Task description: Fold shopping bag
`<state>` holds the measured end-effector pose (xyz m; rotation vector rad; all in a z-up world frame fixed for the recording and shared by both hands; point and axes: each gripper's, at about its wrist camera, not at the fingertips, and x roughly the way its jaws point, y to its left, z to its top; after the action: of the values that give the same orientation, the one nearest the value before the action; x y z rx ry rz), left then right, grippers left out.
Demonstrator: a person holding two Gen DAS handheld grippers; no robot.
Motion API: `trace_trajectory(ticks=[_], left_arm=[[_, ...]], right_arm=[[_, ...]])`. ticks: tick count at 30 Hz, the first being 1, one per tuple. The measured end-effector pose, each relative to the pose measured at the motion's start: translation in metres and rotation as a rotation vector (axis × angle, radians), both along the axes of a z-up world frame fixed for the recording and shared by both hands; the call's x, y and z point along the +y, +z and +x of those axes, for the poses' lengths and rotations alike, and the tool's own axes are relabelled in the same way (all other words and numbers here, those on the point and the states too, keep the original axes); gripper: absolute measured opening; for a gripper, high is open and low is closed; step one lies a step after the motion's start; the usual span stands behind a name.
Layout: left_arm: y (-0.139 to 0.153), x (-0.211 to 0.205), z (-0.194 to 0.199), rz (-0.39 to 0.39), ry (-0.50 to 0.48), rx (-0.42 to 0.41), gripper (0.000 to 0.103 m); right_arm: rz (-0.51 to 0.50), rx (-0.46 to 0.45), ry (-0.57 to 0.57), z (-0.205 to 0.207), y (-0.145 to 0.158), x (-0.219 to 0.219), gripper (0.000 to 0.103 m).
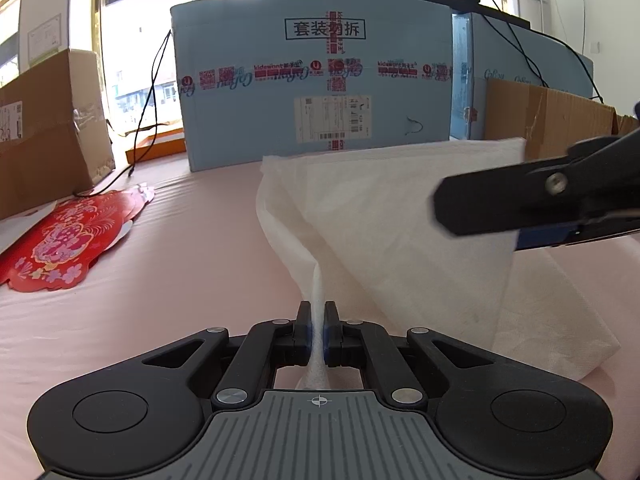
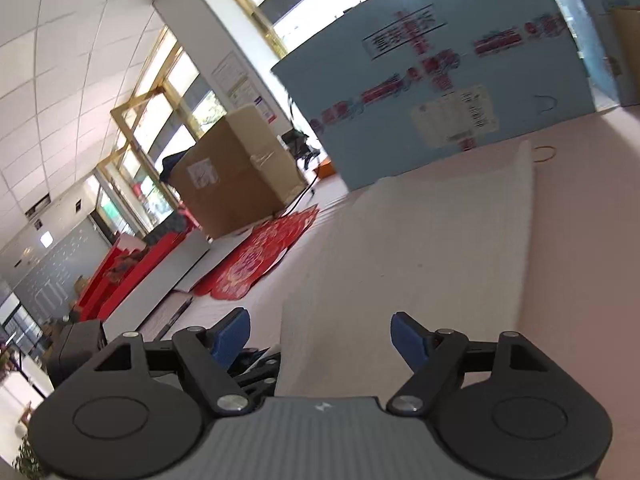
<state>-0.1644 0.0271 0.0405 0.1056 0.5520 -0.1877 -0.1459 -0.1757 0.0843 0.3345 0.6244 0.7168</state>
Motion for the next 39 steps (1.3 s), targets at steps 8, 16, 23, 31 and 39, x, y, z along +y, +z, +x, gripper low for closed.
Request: trace_trajectory(ticks=[8,16,23,31,39], left_arm=[[0.000,0.002,-0.001,-0.012,-0.006,-0.004,0.004],[-0.003,0.010,-0.007,0.094,0.127,-0.041,0.004],[-0.006,0.015,-0.024,0.187,0.352,-0.088,0.004],[-0.003,0.008,-0.025,0.233,0.391,-0.087,0.025],[0.020,0.007,-0.038,0.222,0.416,-0.205,0.087]], right_arm=[[-0.066,0.049,-0.071,0.012,-0.009,0.025,0.004],[0.019,-0.090,-0.305,-0.001,0.010,-0.035,0.002],[0.064,-0.202,-0.637,-0.040,0.016,-0.125,0.002],[0.033,-0.084,-0.751,-0.052,-0.015,-0.170,0.002],[0.007,-0.083,-0.754,-0.062,-0.028,-0.163,0.002]])
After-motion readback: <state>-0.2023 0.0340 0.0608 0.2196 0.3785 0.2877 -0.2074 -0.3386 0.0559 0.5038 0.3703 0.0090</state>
